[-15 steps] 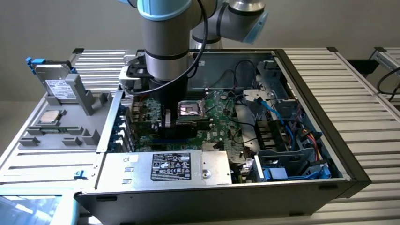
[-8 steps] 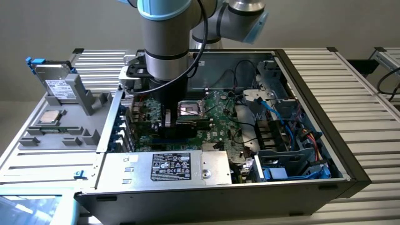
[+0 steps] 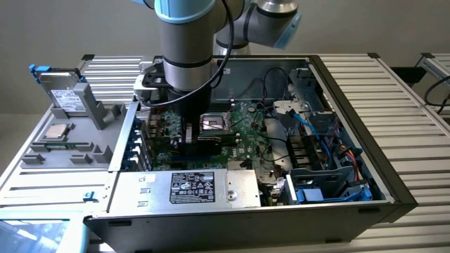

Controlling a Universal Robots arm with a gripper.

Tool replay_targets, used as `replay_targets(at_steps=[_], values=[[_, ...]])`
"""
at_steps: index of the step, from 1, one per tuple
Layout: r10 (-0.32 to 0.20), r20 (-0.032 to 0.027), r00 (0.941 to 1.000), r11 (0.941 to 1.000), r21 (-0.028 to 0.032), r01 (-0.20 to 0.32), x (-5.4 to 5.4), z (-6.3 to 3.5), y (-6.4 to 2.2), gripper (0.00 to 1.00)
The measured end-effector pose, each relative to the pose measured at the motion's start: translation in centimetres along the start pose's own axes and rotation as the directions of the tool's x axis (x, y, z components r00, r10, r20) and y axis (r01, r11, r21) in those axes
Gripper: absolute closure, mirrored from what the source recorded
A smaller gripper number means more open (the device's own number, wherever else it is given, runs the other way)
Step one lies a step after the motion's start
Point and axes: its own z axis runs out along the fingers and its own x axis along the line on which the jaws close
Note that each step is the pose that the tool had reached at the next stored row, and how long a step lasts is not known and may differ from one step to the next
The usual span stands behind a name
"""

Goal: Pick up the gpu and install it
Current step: 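Insert the gpu into the slot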

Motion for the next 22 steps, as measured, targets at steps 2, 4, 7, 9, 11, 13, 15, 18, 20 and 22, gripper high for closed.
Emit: replay_targets(at_steps=[2, 4, 7, 9, 11, 13, 15, 18, 20, 22], values=[[0.0, 0.0001, 1.0, 1.0, 0.0013, 0.0, 0.0, 0.02, 0.0, 0.71], [0.0, 0.0005, 1.0, 1.0, 0.0073, 0.0, -0.01, 0.05, 0.0, 0.71], [0.0, 0.0005, 1.0, 0.9999, 0.0147, 0.0, -0.01, 0.09, 0.07, 0.71], [0.0, 0.0001, 1.0, 0.9999, 0.0149, 0.0, 0.0, 0.1, 0.15, 0.71], [-0.001, -0.0002, 1.0, 0.9999, 0.015, 0.001, 0.01, 0.1, 0.29, 0.71], [-0.002, -0.0001, 1.0, 0.9999, 0.0151, 0.002, 0.01, 0.1, 0.3, 0.71], [-0.002, -0.0004, 1.0, 0.9999, 0.0149, 0.002, 0.01, 0.1, 0.32, 0.71], [-0.002, -0.0012, 1.0, 0.9999, 0.0151, 0.002, 0.02, 0.12, 0.32, 0.71], [-0.001, -0.0013, 1.0, 0.9999, 0.015, 0.002, 0.02, 0.11, 0.32, 0.71], [-0.002, -0.0013, 1.0, 0.9999, 0.015, 0.002, 0.02, 0.11, 0.32, 0.71]])
